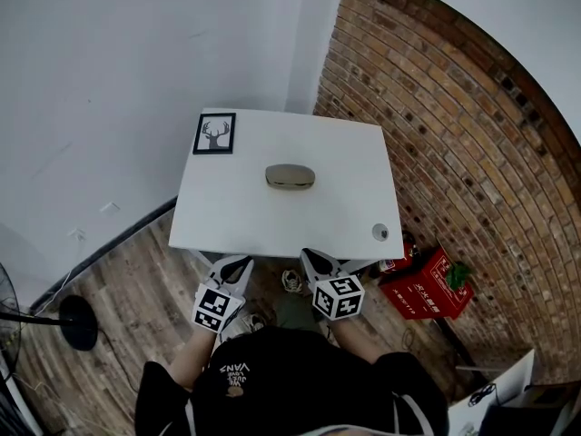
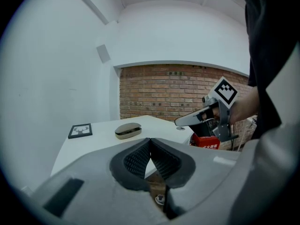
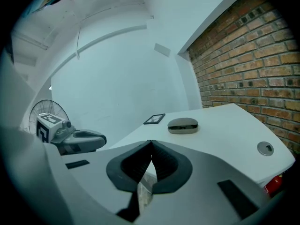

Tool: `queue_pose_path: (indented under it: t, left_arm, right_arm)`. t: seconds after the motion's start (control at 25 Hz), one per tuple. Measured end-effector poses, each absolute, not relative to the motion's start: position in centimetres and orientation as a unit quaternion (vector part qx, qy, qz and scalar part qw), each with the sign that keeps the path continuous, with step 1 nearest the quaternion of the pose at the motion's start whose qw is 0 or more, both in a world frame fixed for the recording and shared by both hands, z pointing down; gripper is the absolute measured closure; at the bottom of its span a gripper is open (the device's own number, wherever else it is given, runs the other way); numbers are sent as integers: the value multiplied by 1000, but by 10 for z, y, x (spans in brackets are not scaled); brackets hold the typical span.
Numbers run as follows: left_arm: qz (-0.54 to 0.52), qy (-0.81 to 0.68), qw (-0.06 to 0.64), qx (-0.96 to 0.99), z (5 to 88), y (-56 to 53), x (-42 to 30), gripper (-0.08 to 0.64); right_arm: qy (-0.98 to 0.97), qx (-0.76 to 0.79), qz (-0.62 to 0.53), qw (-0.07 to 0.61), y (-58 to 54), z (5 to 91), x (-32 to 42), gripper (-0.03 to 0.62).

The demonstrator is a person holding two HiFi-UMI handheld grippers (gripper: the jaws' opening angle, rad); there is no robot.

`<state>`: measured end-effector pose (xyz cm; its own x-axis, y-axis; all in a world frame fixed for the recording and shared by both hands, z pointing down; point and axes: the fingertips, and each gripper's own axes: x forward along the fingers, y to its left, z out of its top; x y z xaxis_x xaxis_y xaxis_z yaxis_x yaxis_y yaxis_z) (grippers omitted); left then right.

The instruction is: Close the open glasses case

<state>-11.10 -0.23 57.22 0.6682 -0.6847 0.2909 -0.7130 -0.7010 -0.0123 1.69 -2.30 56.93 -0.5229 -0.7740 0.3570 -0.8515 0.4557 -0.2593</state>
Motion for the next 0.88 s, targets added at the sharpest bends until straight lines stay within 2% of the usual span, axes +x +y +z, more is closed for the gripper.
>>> queue_pose_path:
  t: [0.88]
  left_arm:
    - [141, -371, 52, 916, 576, 1, -114, 549]
  right_arm:
    - [-843, 472, 233, 113, -26, 585, 4, 594]
